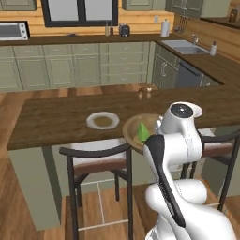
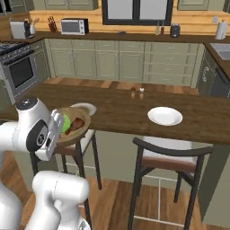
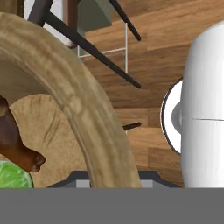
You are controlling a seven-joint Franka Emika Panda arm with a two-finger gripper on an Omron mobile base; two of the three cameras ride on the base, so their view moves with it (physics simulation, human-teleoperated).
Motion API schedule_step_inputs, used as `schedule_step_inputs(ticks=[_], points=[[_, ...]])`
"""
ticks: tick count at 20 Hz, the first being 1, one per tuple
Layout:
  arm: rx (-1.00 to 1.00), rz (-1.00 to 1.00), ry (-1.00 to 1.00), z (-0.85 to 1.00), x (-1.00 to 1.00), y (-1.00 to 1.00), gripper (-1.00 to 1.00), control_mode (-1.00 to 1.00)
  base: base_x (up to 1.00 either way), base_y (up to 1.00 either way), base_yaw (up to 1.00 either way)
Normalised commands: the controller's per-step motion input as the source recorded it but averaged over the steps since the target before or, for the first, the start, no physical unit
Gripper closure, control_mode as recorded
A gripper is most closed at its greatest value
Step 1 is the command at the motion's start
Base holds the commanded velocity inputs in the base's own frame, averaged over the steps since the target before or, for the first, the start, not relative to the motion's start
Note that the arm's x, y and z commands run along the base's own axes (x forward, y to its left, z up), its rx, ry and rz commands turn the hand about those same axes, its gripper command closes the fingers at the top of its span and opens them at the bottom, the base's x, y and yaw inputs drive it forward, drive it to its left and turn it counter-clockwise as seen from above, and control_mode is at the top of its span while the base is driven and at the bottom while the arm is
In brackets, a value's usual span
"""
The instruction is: Pick the chicken drumstick and lemon wedge from their plates and place them in the bowl. Then put the bowl in the fridge.
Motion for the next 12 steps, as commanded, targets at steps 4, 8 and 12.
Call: schedule_step_inputs(ticks=[4, 8, 12], points=[[0.00, 0.00, 0.00, 0.00, 0.00, 0.00, 1.00, 1.00, -0.06, 1.00, 0.01], [0.00, 0.00, 0.00, 0.00, 0.00, 0.00, 1.00, 1.00, 0.00, 1.00, 0.00], [0.00, 0.00, 0.00, 0.00, 0.00, 0.00, 1.00, 1.00, -0.01, 1.00, 0.00]])
